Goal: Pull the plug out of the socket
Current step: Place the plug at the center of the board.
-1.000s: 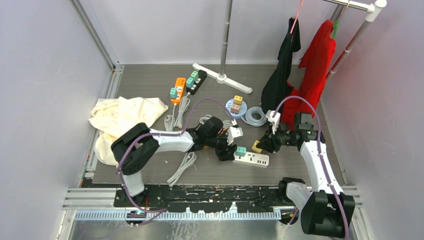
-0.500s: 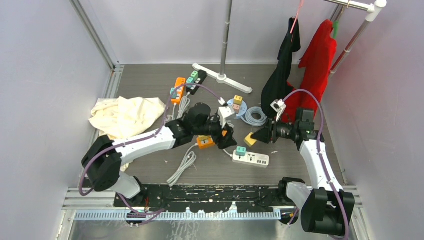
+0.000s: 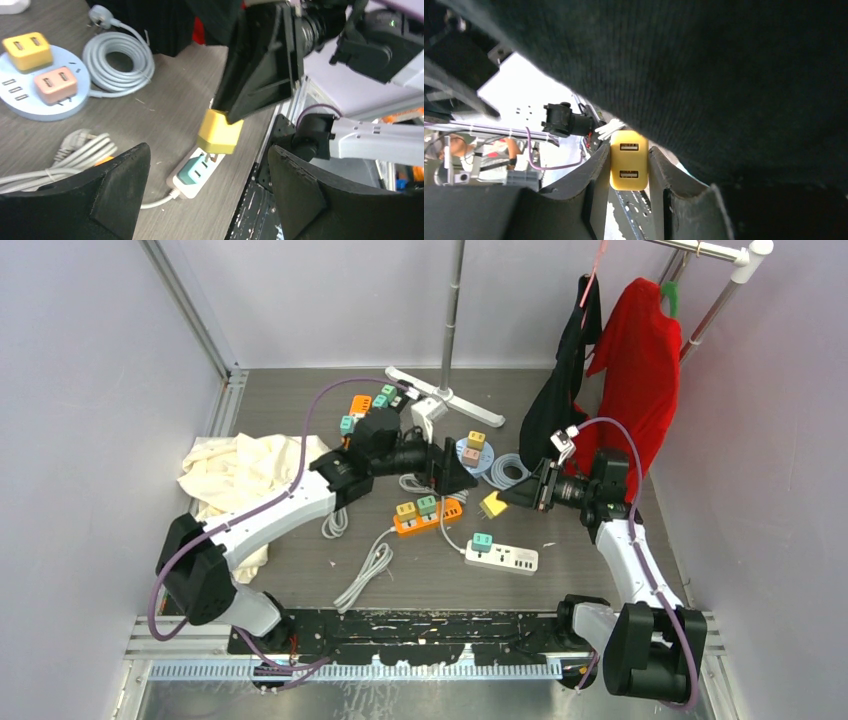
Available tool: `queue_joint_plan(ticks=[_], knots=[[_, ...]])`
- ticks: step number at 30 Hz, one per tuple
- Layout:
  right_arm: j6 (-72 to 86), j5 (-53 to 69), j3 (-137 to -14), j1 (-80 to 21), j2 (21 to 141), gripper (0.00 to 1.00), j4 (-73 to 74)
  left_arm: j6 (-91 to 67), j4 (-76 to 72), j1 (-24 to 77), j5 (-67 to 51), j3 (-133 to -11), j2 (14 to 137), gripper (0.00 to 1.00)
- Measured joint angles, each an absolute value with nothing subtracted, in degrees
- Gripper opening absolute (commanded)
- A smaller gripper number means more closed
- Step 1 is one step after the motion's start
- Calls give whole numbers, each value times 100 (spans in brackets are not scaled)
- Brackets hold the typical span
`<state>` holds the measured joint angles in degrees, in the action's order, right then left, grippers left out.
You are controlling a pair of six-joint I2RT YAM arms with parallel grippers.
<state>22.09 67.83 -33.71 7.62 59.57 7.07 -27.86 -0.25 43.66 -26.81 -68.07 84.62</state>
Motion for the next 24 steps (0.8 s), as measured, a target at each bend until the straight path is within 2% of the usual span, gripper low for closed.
queue_joint_plan(ticks=[8,16,24], knots=[[2724,6855,-3358,762,6071,1,373,-1450,637,5417,-1898,-6963,8451,86],[2842,6890,-3352,762,6132,1,287,-718,1284,5822,-1087,-7878,9076,85],[2880,6912,-3352,762,6204,1,235,-591,1747,6187,-502,-8409,9870,79]])
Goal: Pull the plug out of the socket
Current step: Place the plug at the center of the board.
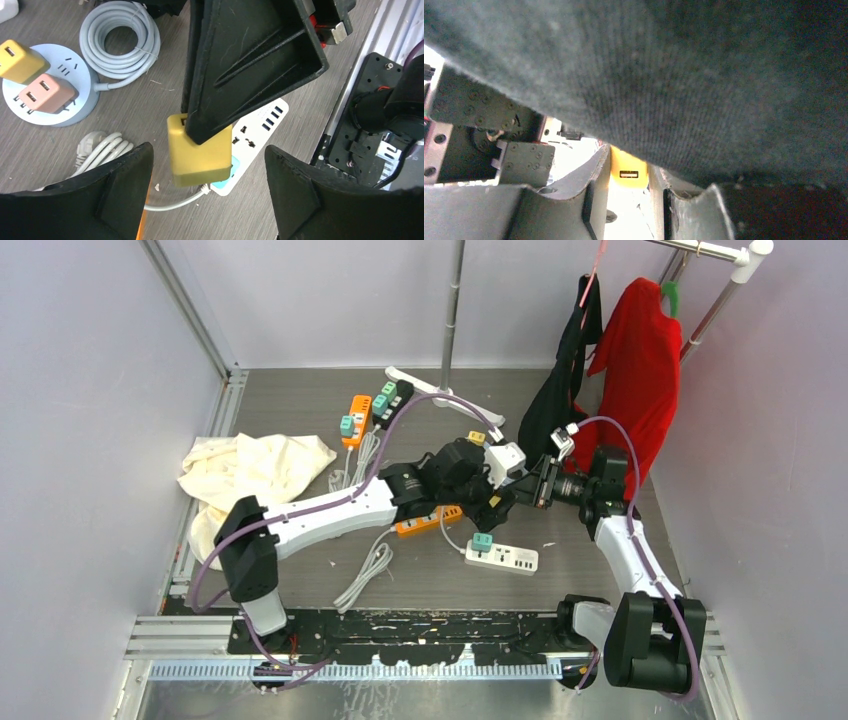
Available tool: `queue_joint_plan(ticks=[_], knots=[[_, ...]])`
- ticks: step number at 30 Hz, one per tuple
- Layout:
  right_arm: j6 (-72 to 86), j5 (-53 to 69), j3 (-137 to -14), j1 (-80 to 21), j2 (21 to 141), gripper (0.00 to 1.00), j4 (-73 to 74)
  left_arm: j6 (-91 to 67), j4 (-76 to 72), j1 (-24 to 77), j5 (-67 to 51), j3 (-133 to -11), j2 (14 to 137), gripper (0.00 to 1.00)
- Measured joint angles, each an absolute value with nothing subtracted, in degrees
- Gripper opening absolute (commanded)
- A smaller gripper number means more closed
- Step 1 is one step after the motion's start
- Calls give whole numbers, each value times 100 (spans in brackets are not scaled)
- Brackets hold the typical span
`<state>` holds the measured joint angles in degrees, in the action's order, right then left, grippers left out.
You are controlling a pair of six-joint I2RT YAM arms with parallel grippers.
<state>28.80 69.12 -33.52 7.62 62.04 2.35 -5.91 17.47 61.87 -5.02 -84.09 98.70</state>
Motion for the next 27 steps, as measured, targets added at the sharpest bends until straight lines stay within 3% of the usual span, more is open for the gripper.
queue_joint_plan(ticks=[5,9,16,20,22,23,25,27], knots=[[2888,6925,-3352,762,6309,1,174,-576,1916,6274,-290,-8600,10147,72],[2888,6936,-3352,762,6370,1,174,-576,2060,6289,-115,-8724,10245,58],[2888,6928,-3350,755,6379,1,172,-558,2121,6289,-1,-8833,10318,45],[2888,6932,-3352,749,6379,4,174,-545,2128,6289,-1,-8849,10328,18],[2888,6930,-3350,744,6381,16,174,-548,2128,6289,-3,-8849,10328,5],[2888,6932,-3350,744,6381,31,174,-548,2128,6289,-3,-8849,10328,0],[2888,6932,-3352,744,6381,64,174,-548,2128,6289,-1,-8849,10328,0],[2891,6936,-3352,733,6381,85,178,-552,2123,6287,-1,-8840,10328,0]])
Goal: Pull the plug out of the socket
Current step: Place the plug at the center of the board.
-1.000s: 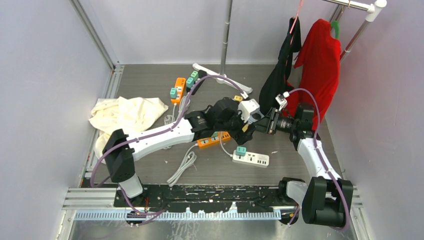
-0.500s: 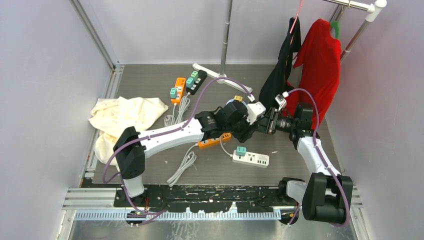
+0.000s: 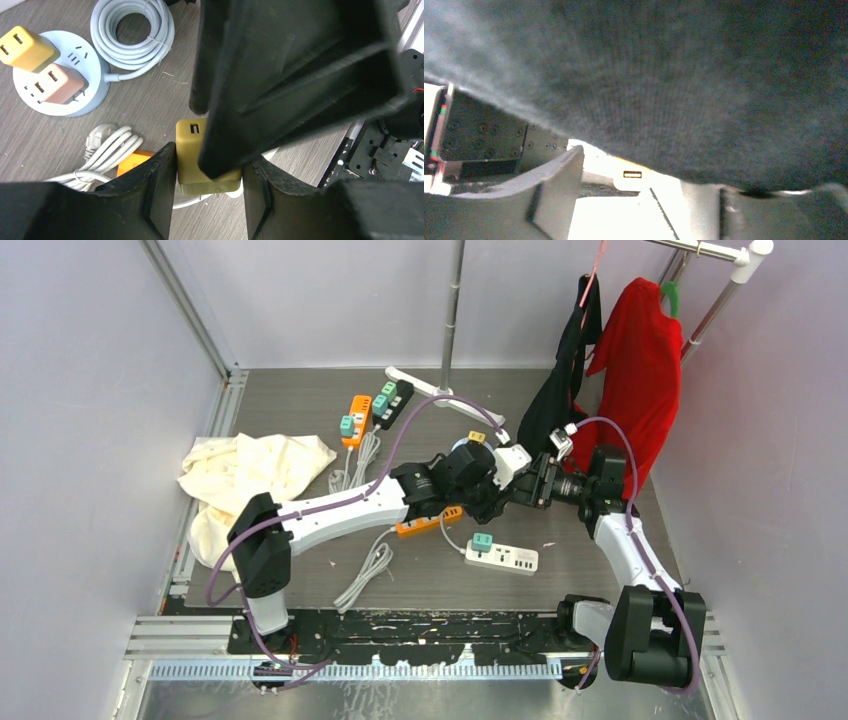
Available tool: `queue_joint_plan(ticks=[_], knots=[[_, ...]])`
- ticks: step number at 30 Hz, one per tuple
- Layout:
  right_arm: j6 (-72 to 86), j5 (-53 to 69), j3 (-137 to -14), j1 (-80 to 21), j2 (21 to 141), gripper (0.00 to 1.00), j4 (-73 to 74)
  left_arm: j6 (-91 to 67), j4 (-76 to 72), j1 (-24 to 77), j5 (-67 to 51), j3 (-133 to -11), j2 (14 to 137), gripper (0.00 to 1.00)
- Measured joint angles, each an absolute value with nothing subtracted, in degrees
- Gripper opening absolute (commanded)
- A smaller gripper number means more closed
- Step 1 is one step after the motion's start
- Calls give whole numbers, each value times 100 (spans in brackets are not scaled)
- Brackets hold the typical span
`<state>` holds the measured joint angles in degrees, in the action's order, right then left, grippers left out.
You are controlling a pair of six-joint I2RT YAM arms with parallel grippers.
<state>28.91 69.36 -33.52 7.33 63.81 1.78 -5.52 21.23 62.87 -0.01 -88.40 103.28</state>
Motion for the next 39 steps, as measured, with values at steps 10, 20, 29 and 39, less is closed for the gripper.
queue_joint_plan(ticks=[10,20,29,39], knots=[[2224,6917,-3352,725,6318,96,661,-996,1959,5776,-60,-7516,9686,0],[1728,6801,-3352,775,6248,96,1033,-2279,2185,3972,-270,-6217,8311,0],[1553,6711,-3352,805,6248,96,1173,-2729,2912,2027,-261,-5649,7835,0],[1476,6648,-3352,827,6248,96,1232,-3000,3865,1022,460,-5559,8169,1]])
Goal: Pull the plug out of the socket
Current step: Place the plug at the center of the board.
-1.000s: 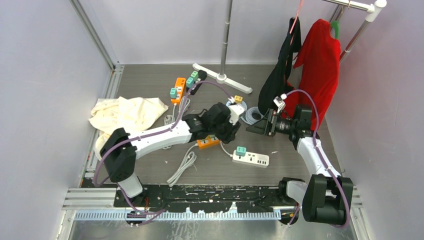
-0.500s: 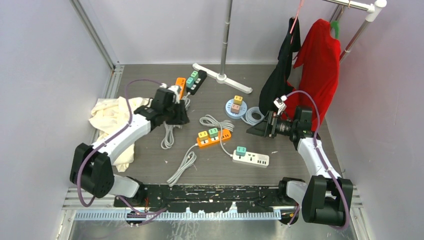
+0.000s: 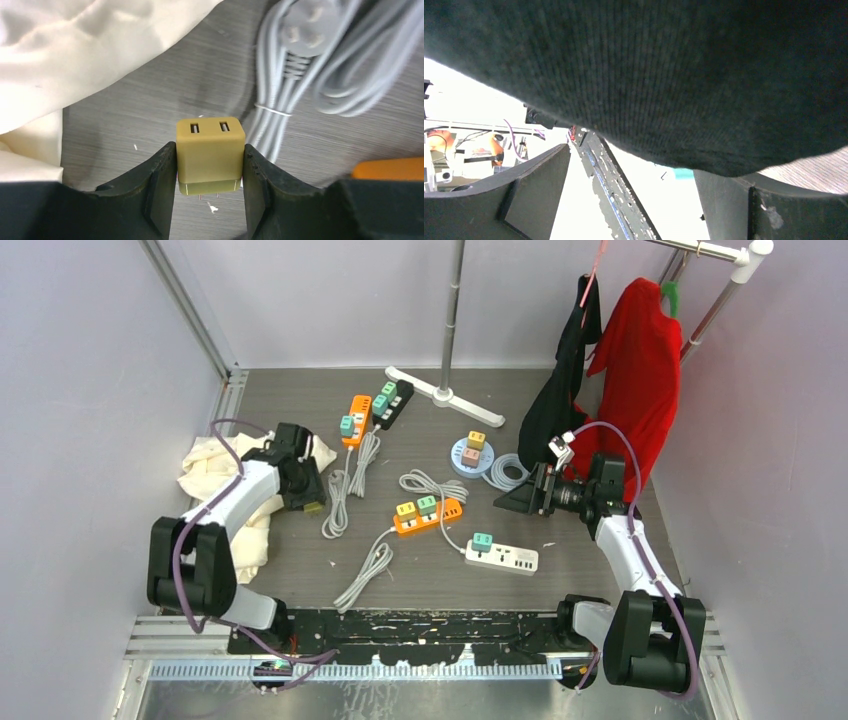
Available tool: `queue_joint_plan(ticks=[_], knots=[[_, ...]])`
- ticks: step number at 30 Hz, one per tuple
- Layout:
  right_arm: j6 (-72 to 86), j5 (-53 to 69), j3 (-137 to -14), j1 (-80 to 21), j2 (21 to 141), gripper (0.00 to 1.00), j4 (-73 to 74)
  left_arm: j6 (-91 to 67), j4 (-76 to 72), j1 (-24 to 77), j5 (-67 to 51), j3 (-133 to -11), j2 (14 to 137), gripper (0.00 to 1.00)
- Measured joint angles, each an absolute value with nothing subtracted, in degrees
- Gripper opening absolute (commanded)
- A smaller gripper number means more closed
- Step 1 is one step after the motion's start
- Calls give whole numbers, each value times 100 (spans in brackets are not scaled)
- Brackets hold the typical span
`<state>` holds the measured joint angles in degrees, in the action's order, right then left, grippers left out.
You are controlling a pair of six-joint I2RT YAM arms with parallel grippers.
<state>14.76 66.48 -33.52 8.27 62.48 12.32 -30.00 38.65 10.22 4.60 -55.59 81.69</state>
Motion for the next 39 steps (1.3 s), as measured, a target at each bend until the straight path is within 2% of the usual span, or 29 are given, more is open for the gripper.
queue_joint_plan(ticks=[5,7,10,11,20,27,30,33,39], knots=[[1446,6626,-3352,836,6248,96,1236,-3092,4141,810,541,-5559,8687,6],[1424,6626,-3352,838,6248,96,1236,-3111,4165,701,510,-5559,8790,21],[1400,6626,-3352,838,6248,96,1249,-3144,4167,506,340,-5559,8825,54],[1396,6624,-3352,838,6248,96,1249,-3157,4165,473,318,-5559,8825,59],[1363,6628,-3352,847,6248,96,1251,-3269,4198,200,167,-5559,8672,66],[965,6639,-3507,847,6248,96,1680,-3251,4178,185,-246,-5623,7686,66],[607,6661,-3667,847,6250,96,1992,-3251,4064,174,-733,-5712,7249,69],[119,6674,-3857,847,6250,96,2436,-3323,3634,174,-1693,-5850,7019,72],[-1048,6646,-4268,847,6252,96,3435,-3907,2322,233,-3409,-5916,6969,72]])
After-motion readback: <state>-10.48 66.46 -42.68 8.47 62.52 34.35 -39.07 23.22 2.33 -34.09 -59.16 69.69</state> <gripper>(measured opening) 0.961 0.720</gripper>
